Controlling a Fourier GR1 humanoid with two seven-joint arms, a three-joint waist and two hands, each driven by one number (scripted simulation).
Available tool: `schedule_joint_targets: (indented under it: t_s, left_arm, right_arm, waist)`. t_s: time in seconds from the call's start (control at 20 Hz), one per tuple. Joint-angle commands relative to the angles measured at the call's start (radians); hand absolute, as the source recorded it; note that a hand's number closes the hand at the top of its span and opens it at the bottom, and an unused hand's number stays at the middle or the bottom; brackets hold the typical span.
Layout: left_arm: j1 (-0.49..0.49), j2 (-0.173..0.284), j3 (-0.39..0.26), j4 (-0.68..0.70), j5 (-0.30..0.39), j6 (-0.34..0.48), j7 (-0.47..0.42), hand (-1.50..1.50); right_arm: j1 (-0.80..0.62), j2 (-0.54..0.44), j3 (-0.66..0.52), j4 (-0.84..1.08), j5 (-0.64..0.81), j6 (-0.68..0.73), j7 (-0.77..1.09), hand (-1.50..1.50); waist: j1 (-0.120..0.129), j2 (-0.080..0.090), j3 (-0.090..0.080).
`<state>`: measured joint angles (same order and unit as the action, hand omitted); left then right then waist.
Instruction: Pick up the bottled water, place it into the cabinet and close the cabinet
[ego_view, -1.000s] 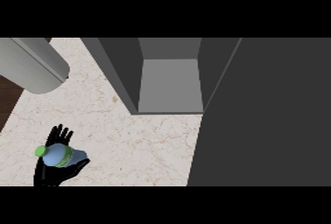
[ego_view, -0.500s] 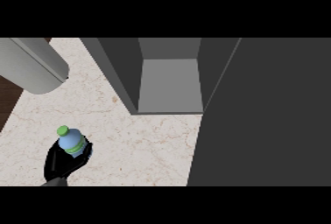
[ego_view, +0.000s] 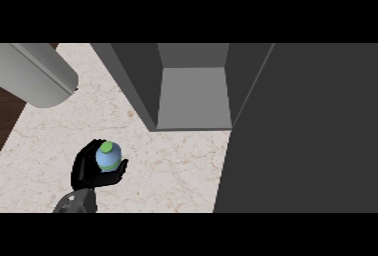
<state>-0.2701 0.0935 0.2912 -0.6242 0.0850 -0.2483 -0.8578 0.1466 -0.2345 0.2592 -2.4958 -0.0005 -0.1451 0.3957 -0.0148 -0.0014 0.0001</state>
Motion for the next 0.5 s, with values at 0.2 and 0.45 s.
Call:
schedule_joint_targets:
  t_s: [0.2,0.45]
  left_arm:
    - [-0.174,-0.092,-0.152,0.085,0.068,-0.025,0.024,1.5]
    - [-0.211,-0.093,-0.316,0.019,0.206,0.057,0.111,1.5]
  right_arm:
    - [0.074,-0.036,-0.177,-0.107,-0.169,0.068,-0.011,-1.5]
    - [0.051,-0.027,-0.284,-0.048,-0.249,0.114,-0.027,-1.5]
  waist:
    - [-0.021,0.002,0.0]
    - [-0.009,-0.001,0.0]
